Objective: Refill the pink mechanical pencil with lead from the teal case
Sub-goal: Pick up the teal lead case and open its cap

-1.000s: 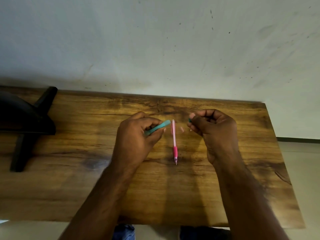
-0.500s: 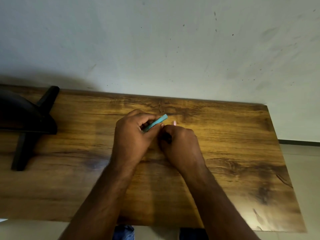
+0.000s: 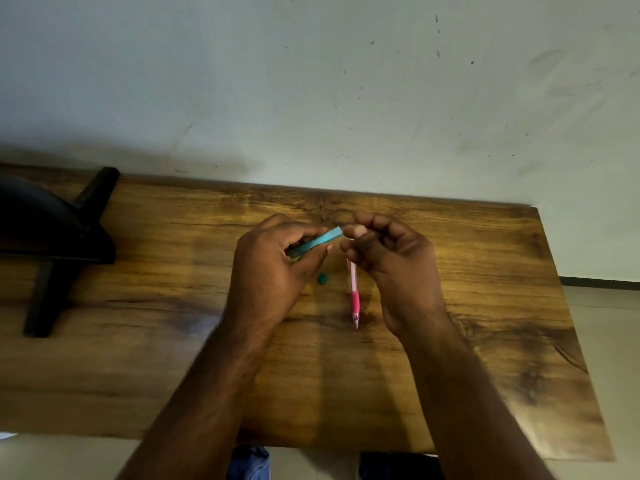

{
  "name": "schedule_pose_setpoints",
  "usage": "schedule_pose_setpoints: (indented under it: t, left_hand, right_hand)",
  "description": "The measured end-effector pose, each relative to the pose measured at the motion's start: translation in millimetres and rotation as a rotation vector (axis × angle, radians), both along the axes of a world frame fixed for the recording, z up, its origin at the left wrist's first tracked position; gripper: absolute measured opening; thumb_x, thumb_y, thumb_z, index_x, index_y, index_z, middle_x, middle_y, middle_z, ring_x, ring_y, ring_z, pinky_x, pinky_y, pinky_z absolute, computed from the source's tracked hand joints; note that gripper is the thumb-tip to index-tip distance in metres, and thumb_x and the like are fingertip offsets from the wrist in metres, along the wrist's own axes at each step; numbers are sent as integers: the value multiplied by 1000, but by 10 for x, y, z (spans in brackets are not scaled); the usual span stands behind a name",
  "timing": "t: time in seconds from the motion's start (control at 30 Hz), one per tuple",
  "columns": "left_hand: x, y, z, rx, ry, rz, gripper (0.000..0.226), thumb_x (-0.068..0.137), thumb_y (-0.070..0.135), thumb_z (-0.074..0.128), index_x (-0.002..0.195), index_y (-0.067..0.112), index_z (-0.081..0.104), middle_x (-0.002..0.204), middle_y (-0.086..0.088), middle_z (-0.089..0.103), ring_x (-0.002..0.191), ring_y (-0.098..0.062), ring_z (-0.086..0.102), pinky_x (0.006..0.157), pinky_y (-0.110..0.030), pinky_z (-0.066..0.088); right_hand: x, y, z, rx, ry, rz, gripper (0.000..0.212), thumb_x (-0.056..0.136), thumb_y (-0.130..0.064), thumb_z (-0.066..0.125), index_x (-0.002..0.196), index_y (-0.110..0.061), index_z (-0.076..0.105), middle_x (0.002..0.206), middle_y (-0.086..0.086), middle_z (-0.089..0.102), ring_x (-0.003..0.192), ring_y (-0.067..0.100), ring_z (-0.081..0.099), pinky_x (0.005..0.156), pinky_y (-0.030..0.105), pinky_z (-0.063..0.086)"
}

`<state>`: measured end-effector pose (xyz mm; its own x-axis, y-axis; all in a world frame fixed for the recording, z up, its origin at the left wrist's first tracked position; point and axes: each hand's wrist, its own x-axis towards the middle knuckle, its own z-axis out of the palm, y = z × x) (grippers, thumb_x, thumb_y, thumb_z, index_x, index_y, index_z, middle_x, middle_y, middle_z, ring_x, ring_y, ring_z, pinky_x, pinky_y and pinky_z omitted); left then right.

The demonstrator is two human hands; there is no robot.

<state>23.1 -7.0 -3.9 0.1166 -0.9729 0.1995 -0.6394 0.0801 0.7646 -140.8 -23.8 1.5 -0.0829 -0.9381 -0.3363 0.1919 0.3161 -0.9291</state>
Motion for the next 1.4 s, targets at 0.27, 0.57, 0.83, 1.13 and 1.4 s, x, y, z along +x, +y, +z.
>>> schedule_pose_setpoints:
  t: [0.27,0.57,0.83,1.13,1.4]
  left_hand:
    - [-35,11,32,47,-23,-27,30,85,20,83,115,18,78,104,5,71,94,-5,64,77,-16,52]
    - [-33,2,25,70,-55,-34,30,85,20,83,115,19,78,104,6,70,94,-6,64,76,-14,49]
    - [-31,-5,9,68,-58,-35,30,85,26,83,114,23,78,100,16,65,92,7,59,72,-3,43]
    - [-25,3,30,61,-46,-39,31,86,21,82,116,20,78,102,12,65,92,-2,61,75,-11,47]
    - [32,-15,115,11,-69,-102,32,86,14,82,117,18,78,103,5,68,90,-5,62,74,-9,45]
  right_hand:
    - [-36,-1,34,21,-105,-4,21,91,-1,74,111,-6,72,93,10,80,84,23,79,74,26,62]
    - [-23,-5,-4,9,67,8,22,90,-3,77,108,-9,65,98,15,76,83,26,79,73,32,63]
    - [-12,-3,-57,-29,272,31,20,96,-7,72,101,-19,57,91,5,74,71,13,76,61,21,57]
    - [4,0,-22,47,23,-3,13,100,-9,65,113,-12,68,98,10,79,86,21,79,73,26,61]
    - [8,8,-61,167,-284,84,18,99,3,59,112,3,72,98,22,78,91,26,78,76,24,61]
